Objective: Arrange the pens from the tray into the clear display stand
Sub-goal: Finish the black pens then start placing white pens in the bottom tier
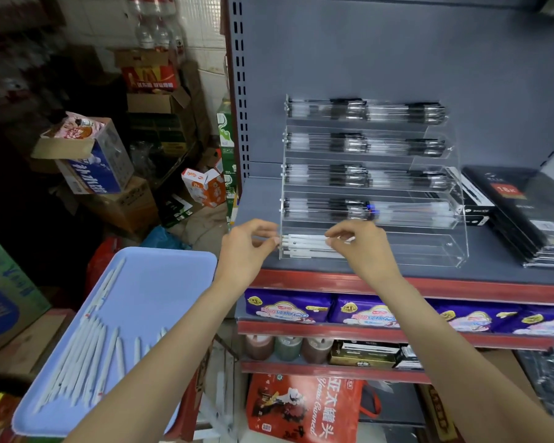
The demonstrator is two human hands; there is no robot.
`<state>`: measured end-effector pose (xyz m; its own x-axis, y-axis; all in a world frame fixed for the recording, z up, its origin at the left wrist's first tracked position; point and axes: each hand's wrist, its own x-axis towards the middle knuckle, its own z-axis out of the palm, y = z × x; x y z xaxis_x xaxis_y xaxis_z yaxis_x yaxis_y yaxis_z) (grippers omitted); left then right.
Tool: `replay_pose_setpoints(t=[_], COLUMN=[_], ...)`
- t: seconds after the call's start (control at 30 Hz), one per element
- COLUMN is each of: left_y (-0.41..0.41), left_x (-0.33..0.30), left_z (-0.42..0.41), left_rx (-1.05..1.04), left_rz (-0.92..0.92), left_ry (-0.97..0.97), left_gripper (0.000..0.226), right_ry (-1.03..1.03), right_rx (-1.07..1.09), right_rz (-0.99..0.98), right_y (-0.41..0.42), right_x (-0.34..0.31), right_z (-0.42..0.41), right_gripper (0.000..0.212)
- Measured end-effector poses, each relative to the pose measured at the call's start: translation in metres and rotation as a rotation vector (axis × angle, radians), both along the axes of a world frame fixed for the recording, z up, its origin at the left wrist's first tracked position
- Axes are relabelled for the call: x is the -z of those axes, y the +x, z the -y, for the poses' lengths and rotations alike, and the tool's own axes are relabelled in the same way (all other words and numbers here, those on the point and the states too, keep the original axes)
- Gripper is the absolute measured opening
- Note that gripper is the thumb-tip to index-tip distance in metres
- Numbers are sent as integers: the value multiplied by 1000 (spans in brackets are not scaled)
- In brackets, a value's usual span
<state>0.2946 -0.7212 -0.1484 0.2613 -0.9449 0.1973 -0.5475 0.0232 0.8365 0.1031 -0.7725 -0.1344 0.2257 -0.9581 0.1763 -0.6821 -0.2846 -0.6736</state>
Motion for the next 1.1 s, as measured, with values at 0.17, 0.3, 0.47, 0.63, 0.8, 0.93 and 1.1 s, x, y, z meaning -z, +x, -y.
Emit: replay_pose_setpoints(t=[0.17,0.3,0.47,0.63,0.8,0.93,1.1], left_y=[43,118,233,330,379,390,385], left_x=[10,37,80,123,166,188,191], left_z=[-28,-62,-97,-99,-75,-55,-38], left_rx=[-21,-92,-235,-207,-44,53,37], left_rz=[18,42,69,207,275,294,377], left_ry=[0,81,203,347,447,511,553], left_gripper=[15,9,13,21,22,26,28], right_ry=[-21,71,291,364,406,365,322], right_rx=[-120,-235,-269,-255,-307,-190,-79], right_rz=[126,94,91,-12,-202,-295,-448], right_y=[75,157,267,360,429,456,453], right_x=[4,29,83,135,174,186,190], right_z=[-43,-69,-92,-98,-82,-62,-52], right_gripper=[13,16,23,38,42,32,24])
